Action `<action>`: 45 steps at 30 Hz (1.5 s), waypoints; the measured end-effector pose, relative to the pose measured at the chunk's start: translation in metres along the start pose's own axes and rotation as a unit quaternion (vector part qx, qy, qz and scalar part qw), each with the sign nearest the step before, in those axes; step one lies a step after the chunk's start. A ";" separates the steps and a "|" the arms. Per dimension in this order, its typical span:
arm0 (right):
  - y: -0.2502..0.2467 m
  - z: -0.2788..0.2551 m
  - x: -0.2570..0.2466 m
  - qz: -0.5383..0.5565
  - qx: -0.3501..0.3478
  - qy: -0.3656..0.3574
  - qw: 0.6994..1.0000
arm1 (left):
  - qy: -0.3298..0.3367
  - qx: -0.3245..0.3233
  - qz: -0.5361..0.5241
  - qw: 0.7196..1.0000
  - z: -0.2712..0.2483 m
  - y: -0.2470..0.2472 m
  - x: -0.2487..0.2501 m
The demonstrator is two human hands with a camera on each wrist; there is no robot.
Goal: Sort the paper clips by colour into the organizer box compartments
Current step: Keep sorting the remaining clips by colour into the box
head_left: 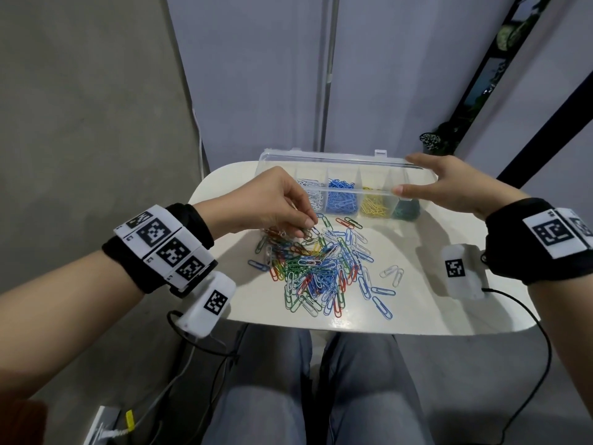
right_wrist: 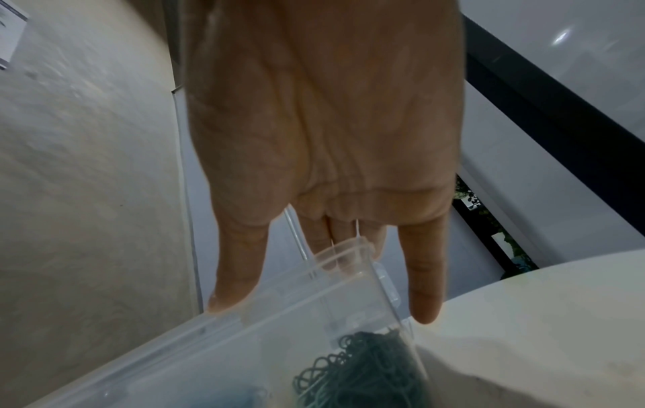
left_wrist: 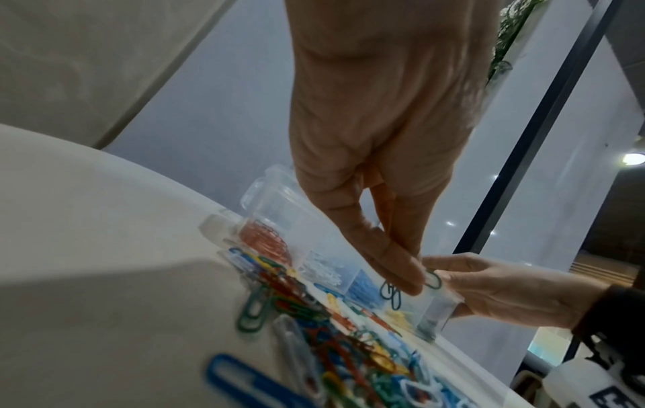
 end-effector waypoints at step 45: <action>-0.007 -0.031 0.017 0.057 0.008 0.004 0.998 | 0.153 -0.072 0.340 0.925 0.025 0.018 0.036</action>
Point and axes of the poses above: each hand's wrist, its own z-axis towards the middle knuckle, its own y-axis out of the palm, x = y × z, the point moved 2 cm from there along z, towards the middle knuckle, and after that the axes turned 9 degrees about -z, right-handed, at the moved point
